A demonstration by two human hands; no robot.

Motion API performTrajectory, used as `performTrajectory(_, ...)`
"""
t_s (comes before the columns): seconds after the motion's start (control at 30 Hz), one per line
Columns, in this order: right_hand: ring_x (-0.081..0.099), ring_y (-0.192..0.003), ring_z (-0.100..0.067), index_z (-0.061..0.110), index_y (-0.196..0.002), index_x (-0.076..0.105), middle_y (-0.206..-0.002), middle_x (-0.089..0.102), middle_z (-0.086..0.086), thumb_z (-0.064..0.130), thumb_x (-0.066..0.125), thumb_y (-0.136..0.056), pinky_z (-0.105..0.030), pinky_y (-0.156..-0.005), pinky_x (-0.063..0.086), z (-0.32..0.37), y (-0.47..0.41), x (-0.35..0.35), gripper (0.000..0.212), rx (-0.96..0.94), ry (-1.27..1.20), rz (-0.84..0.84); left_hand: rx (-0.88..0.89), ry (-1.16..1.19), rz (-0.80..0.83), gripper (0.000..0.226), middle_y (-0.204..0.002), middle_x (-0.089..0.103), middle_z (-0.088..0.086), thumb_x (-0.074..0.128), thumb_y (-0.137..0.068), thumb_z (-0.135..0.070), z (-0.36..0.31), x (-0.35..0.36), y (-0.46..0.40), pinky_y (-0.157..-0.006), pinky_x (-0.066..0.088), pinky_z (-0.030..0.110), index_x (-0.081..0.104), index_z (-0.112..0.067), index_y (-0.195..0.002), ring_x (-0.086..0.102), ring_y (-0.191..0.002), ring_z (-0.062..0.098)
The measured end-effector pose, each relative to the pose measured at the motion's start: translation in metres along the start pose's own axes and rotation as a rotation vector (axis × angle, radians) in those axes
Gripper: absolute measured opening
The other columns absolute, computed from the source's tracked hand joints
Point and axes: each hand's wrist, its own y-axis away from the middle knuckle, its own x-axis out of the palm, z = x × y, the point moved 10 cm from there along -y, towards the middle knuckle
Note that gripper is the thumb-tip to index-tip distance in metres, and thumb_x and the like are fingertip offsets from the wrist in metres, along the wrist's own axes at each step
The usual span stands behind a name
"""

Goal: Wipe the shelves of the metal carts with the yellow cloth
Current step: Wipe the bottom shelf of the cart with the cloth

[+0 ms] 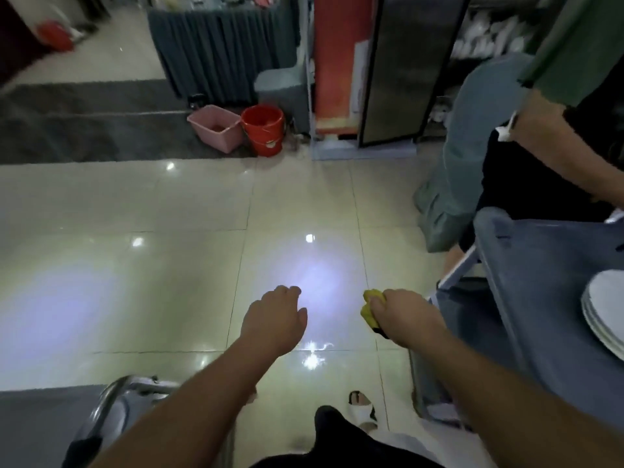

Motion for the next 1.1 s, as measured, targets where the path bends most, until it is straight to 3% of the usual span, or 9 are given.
performTrajectory(0.07, 0.058, -0.071, -0.025, 0.023, -0.080, 0.056, -0.077, 0.061, -0.001, 0.053, 0.022, -0.092, -0.037, -0.061, 0.042, -0.002, -0.045, -0.022, 0.046, 0.019, -0.127, -0.008, -0.104, 0.057, -0.018, 0.050, -0.146, 0.051, 0.001, 0.038, -0.106, -0.043, 0.018, -0.015, -0.019, -0.099, 0.046, 0.040, 0.039, -0.025, -0.152, 0.056, -0.125, 0.025)
performTrajectory(0.2, 0.049, -0.059, -0.024, 0.017, -0.074, 0.050, -0.068, 0.058, -0.004, 0.037, 0.029, -0.073, -0.035, -0.054, 0.033, 0.035, -0.122, -0.050, 0.029, -0.142, -0.023, 0.072, -0.289, 0.176, -0.060, 0.050, -0.150, 0.049, -0.001, 0.039, -0.106, -0.044, 0.065, -0.031, -0.035, -0.104, 0.046, 0.040, 0.040, -0.027, -0.153, 0.054, -0.130, 0.024)
performTrajectory(0.43, 0.045, -0.056, -0.024, 0.019, -0.063, 0.047, -0.065, 0.059, -0.001, 0.029, 0.038, -0.084, -0.032, -0.055, 0.035, 0.159, -0.213, -0.078, 0.025, -0.298, 0.082, 0.142, -0.565, 0.292, -0.048, 0.050, -0.147, 0.051, -0.001, 0.039, -0.105, -0.046, 0.183, -0.029, -0.054, -0.104, 0.046, 0.039, 0.041, -0.028, -0.152, 0.054, -0.129, 0.023)
performTrajectory(0.57, 0.057, -0.061, -0.030, 0.018, -0.063, 0.050, -0.063, 0.063, -0.002, 0.036, 0.038, -0.086, -0.033, -0.058, 0.041, 0.239, -0.267, -0.095, 0.032, -0.330, 0.080, 0.132, -0.623, 0.327, -0.066, 0.049, -0.145, 0.052, 0.000, 0.040, -0.105, -0.044, 0.261, -0.042, -0.091, -0.102, 0.047, 0.039, 0.043, -0.027, -0.150, 0.055, -0.128, 0.024)
performTrajectory(0.83, 0.051, -0.062, -0.027, 0.019, -0.065, 0.047, -0.066, 0.058, -0.004, 0.033, 0.042, -0.096, -0.036, -0.061, 0.039, 0.395, -0.352, -0.145, 0.034, -0.401, 0.144, 0.147, -0.601, 0.242, -0.021, 0.046, -0.140, 0.052, 0.003, 0.037, -0.105, -0.042, 0.405, -0.095, -0.170, -0.098, 0.047, 0.041, 0.045, -0.021, -0.145, 0.054, -0.124, 0.027)
performTrajectory(0.9, 0.058, -0.065, -0.028, 0.018, -0.066, 0.049, -0.068, 0.062, -0.004, 0.037, 0.041, -0.095, -0.037, -0.061, 0.048, 0.437, -0.368, -0.148, 0.036, -0.443, 0.182, 0.154, -0.636, 0.267, -0.043, 0.046, -0.140, 0.052, 0.004, 0.037, -0.105, -0.042, 0.438, -0.105, -0.172, -0.099, 0.048, 0.041, 0.045, -0.021, -0.146, 0.055, -0.123, 0.027)
performTrajectory(0.97, 0.064, -0.075, -0.029, 0.019, -0.070, 0.053, -0.074, 0.066, -0.005, 0.043, 0.040, -0.097, -0.042, -0.072, 0.059, 0.483, -0.376, -0.152, 0.039, -0.500, 0.231, 0.161, -0.692, 0.317, -0.076, 0.046, -0.141, 0.053, 0.003, 0.037, -0.105, -0.042, 0.471, -0.110, -0.167, -0.100, 0.048, 0.041, 0.045, -0.021, -0.146, 0.055, -0.123, 0.026)
performTrajectory(1.03, 0.064, -0.080, -0.029, 0.019, -0.073, 0.056, -0.077, 0.066, -0.004, 0.049, 0.039, -0.099, -0.042, -0.076, 0.058, 0.533, -0.389, -0.153, 0.043, -0.566, 0.276, 0.166, -0.756, 0.370, -0.107, 0.047, -0.142, 0.052, 0.002, 0.037, -0.105, -0.041, 0.504, -0.112, -0.159, -0.102, 0.047, 0.040, 0.043, -0.023, -0.148, 0.054, -0.125, 0.026)
performTrajectory(1.1, 0.062, -0.076, -0.029, 0.018, -0.072, 0.057, -0.073, 0.064, -0.003, 0.053, 0.039, -0.096, -0.040, -0.071, 0.055, 0.585, -0.407, -0.148, 0.046, -0.642, 0.300, 0.173, -0.826, 0.410, -0.116, 0.048, -0.145, 0.050, 0.002, 0.036, -0.106, -0.042, 0.535, -0.110, -0.150, -0.103, 0.046, 0.040, 0.041, -0.024, -0.151, 0.053, -0.128, 0.026)
